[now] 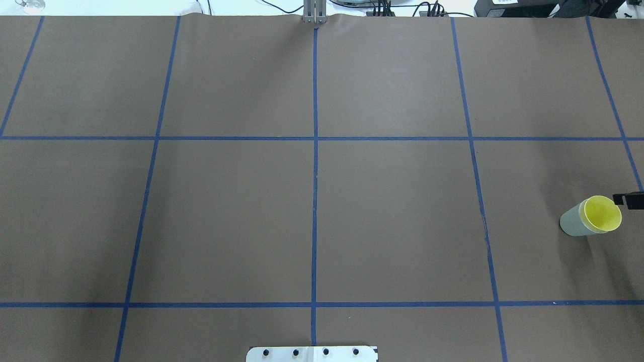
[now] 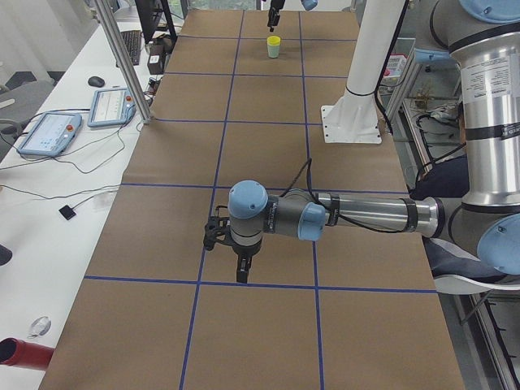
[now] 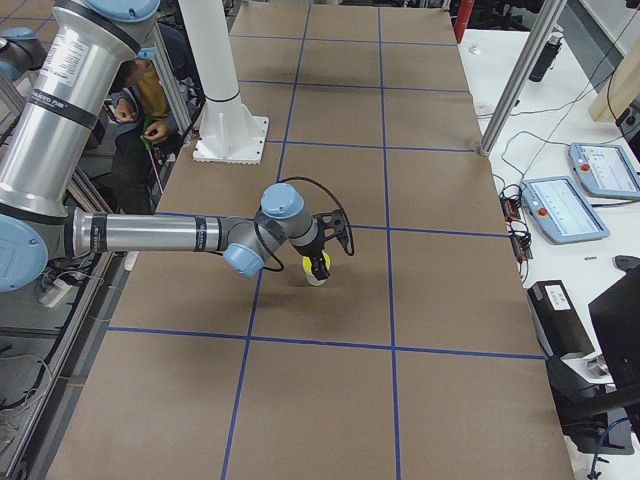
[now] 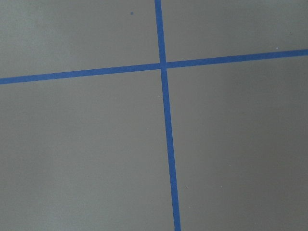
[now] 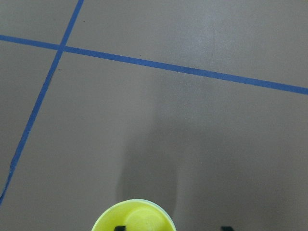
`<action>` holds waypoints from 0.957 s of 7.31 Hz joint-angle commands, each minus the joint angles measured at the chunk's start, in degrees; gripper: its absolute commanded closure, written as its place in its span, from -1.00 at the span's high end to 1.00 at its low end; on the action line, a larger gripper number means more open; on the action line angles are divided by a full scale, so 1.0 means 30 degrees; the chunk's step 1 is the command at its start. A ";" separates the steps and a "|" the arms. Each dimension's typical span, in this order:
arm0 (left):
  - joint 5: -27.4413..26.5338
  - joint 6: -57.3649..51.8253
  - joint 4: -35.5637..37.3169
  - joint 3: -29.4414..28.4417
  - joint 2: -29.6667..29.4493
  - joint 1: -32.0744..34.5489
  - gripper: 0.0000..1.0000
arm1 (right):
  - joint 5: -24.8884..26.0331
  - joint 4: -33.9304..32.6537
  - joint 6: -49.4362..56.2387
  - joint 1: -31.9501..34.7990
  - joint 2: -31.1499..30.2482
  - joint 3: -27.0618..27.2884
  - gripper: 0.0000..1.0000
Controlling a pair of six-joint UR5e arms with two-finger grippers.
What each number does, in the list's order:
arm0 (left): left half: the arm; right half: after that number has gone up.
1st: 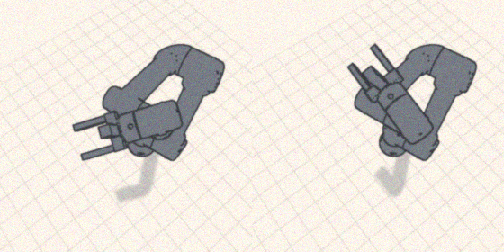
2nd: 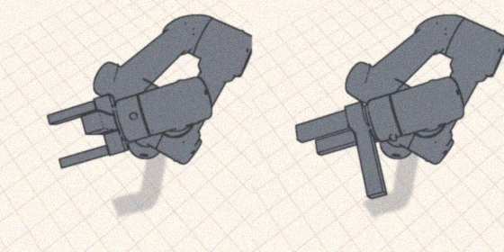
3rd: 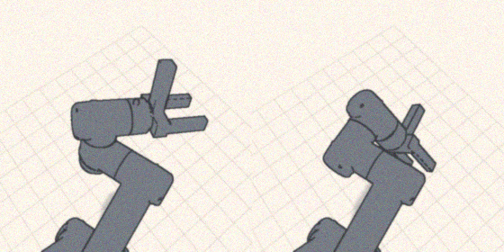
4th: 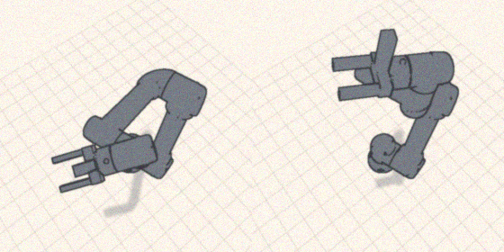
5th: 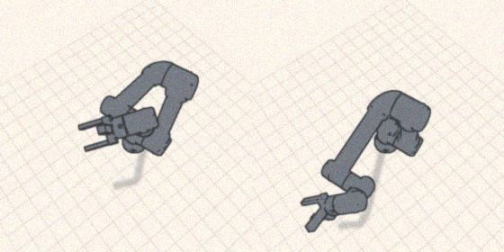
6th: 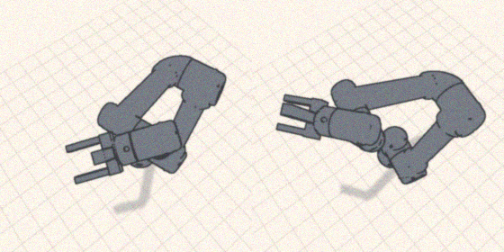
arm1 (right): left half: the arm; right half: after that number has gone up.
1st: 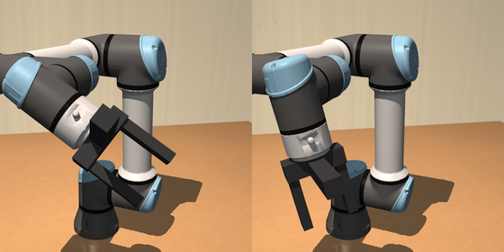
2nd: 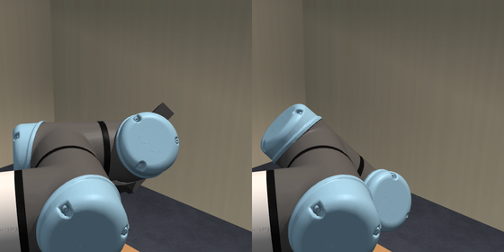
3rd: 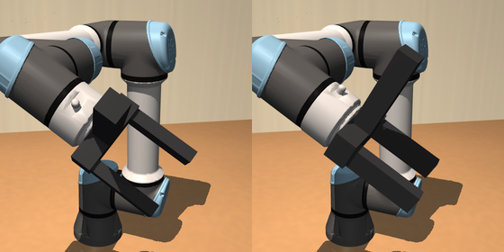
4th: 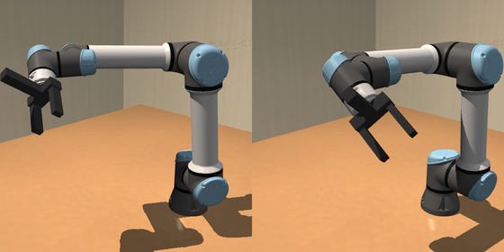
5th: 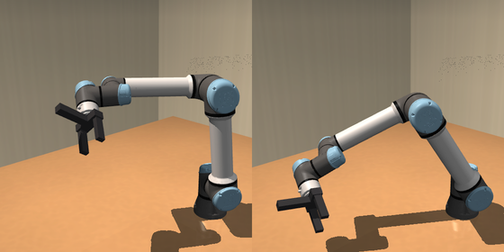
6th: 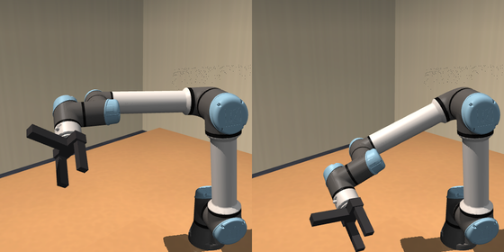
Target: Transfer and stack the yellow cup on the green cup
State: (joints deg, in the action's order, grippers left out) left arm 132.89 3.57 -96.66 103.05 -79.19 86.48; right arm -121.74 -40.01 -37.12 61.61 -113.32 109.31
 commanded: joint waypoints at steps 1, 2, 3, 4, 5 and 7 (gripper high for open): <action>0.0000 -0.0017 -0.0006 -0.0015 0.0000 0.0000 1.00 | -0.0347 -0.0226 -0.0018 0.0058 0.0157 -0.0051 1.00; 0.0000 -0.0017 -0.0006 -0.0015 0.0000 0.0000 1.00 | -0.0494 -0.0924 0.0185 0.0407 0.0158 -0.0168 1.00; 0.0000 -0.0017 -0.0006 -0.0015 0.0000 0.0000 1.00 | -0.1104 -0.3397 0.0593 0.1280 0.1028 -0.0082 1.00; 0.0000 0.0012 -0.0006 0.0072 0.0000 0.0000 1.00 | -0.1227 -0.5742 0.2512 0.2072 0.1820 -0.0110 1.00; 0.0000 0.0012 -0.0006 0.0102 0.0000 0.0000 1.00 | -0.1257 -0.8840 0.5170 0.3327 0.2901 0.0006 1.00; 0.0000 -0.0017 -0.0006 0.0161 0.0029 0.0000 1.00 | -0.1257 -1.4413 1.0418 0.5411 0.4926 -0.0138 1.00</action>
State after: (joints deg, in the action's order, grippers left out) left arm 132.89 3.58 -96.68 103.46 -79.14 86.48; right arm -125.45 -72.76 -15.59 73.97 -102.11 109.19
